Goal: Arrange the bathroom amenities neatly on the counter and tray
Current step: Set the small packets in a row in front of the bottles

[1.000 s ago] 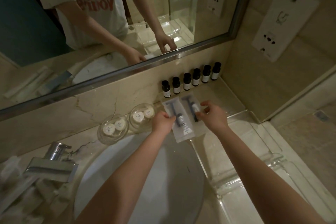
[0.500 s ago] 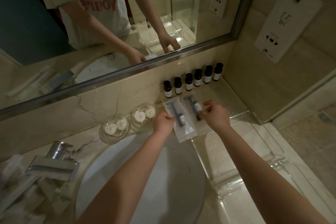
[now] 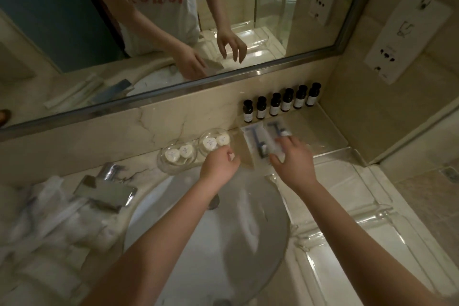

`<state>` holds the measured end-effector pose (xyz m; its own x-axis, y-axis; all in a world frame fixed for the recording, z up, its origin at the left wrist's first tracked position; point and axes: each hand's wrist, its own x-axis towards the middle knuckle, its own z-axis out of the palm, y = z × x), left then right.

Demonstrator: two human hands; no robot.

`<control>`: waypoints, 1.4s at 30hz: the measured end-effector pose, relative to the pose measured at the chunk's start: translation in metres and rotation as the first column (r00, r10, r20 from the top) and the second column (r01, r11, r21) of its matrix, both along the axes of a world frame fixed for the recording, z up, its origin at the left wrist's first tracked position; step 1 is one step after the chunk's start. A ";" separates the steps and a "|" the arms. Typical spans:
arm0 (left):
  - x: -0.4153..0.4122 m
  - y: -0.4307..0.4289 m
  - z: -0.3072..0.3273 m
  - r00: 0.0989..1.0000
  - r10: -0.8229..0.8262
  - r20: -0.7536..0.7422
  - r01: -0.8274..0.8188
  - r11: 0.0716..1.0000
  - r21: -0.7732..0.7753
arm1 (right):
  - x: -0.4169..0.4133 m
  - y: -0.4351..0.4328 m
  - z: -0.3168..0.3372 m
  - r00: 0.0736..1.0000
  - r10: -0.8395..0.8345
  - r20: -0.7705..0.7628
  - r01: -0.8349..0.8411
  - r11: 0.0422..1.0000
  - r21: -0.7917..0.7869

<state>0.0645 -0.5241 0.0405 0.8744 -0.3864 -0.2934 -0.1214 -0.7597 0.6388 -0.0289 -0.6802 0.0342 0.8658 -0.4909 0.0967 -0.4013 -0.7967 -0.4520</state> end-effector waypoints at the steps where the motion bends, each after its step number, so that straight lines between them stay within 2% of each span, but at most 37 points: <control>1: -0.005 0.015 0.006 0.999 -0.037 0.040 0.035 0.998 0.045 | -0.003 0.014 0.003 0.999 0.036 -0.001 -0.036 0.999 0.011; 3: -0.016 0.049 0.014 0.991 -0.080 0.103 0.067 0.990 0.122 | -0.009 0.044 0.008 0.993 0.113 -0.020 -0.112 0.993 0.047; 7: -0.035 0.127 0.016 0.992 -0.053 0.116 0.026 0.973 0.228 | -0.014 0.108 0.016 0.949 0.311 -0.049 -0.304 0.945 0.123; 12: -0.057 0.231 0.010 0.994 0.049 0.098 -0.078 0.944 0.320 | -0.009 0.191 0.010 0.821 0.549 -0.158 -0.509 0.829 0.232; 15: -0.062 0.295 -0.002 0.983 0.181 0.031 -0.179 0.911 0.371 | 0.000 0.237 0.008 0.694 0.660 -0.289 -0.596 0.751 0.285; 19: -0.060 0.375 -0.009 0.934 0.351 -0.066 -0.293 0.860 0.419 | 0.023 0.297 0.007 0.435 0.779 -0.451 -0.693 0.610 0.384; 22: -0.050 0.427 -0.010 0.898 0.426 -0.112 -0.345 0.837 0.425 | 0.049 0.340 0.009 0.333 0.798 -0.502 -0.733 0.554 0.395; 26: -0.020 0.477 -0.005 0.863 0.498 -0.089 -0.428 0.812 0.396 | 0.090 0.396 0.016 0.311 0.806 -0.504 -0.782 0.518 0.346; 30: 0.019 0.509 -0.001 0.833 0.550 -0.059 -0.508 0.804 0.310 | 0.130 0.448 0.013 0.325 0.814 -0.481 -0.815 0.499 0.294; 35: 0.059 0.523 -0.012 0.807 0.583 -0.096 -0.559 0.806 0.198 | 0.165 0.505 -0.013 0.388 0.808 -0.443 -0.855 0.495 0.155; 37: 0.071 0.521 -0.020 0.804 0.588 -0.085 -0.566 0.802 0.192 | 0.174 0.520 -0.026 0.377 0.801 -0.465 -0.877 0.471 0.099; 40: 0.086 0.515 -0.030 0.825 0.564 -0.043 -0.547 0.814 0.195 | 0.179 0.535 -0.044 0.307 0.772 -0.557 -0.922 0.386 0.026; 42: 0.095 0.514 -0.036 0.834 0.552 -0.004 -0.540 0.816 0.209 | 0.182 0.536 -0.055 0.351 0.806 -0.478 -0.919 0.394 -0.010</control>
<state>0.1591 -0.0101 0.0044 0.9027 0.2183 -0.3709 0.3844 -0.7965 0.4667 0.1528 -0.1437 -0.0205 0.7723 0.5465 -0.3239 0.5096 -0.8374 -0.1978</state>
